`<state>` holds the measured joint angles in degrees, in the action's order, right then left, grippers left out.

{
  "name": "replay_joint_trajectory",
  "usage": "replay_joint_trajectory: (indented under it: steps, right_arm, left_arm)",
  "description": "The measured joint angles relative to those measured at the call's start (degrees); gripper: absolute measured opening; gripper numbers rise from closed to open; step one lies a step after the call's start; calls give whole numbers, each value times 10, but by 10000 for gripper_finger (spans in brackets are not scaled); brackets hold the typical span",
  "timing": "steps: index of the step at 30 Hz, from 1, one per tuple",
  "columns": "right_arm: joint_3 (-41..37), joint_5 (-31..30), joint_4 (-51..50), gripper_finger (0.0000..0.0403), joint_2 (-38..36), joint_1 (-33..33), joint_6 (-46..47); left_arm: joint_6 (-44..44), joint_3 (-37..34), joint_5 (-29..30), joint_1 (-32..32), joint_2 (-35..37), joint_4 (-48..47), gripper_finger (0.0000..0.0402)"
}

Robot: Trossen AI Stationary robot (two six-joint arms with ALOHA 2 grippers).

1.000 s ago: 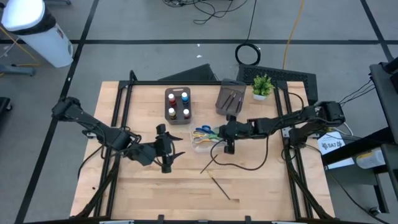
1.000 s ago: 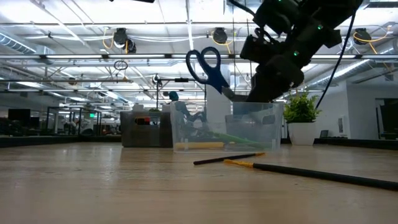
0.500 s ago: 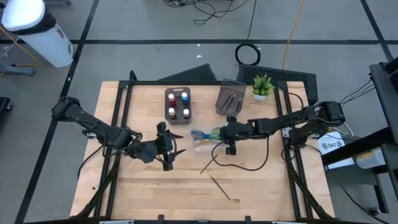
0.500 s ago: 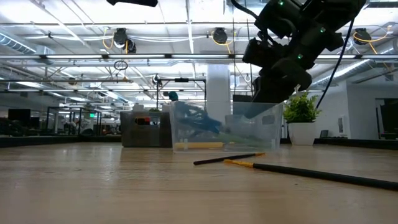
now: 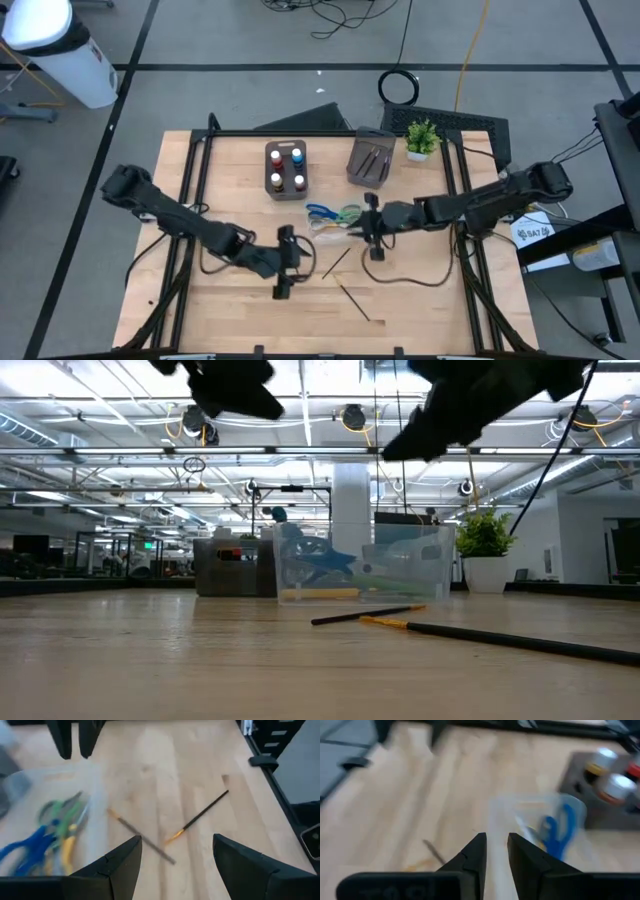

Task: Pick & Place Paint Supplies
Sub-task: Put the bottom black and gold brush into the right black bin

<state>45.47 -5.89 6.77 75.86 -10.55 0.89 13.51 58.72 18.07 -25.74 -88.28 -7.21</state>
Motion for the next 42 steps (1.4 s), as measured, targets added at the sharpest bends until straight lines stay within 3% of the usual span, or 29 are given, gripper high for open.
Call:
replay_joint_trajectory:
  steps: [5,10,16,24,30,42]
  right_arm:
    - [0,0,55,70,21,-69,29]
    - [0,-31,113,67,97,-126,84]
    - [4,-45,173,51,196,-141,127]
    - [7,-45,166,58,181,-127,106]
    - [7,-44,162,59,155,-128,100]
    - [6,-44,140,59,152,-128,100]
  left_arm:
    - [-12,0,-1,2,-85,74,255]
    - [-5,0,-1,13,-149,112,255]
    - [15,0,-15,31,-185,129,255]
    - [-90,0,-90,48,-240,256,255]
    - [-162,0,-121,58,-283,266,255]
    - [-162,0,-169,80,-293,270,255]
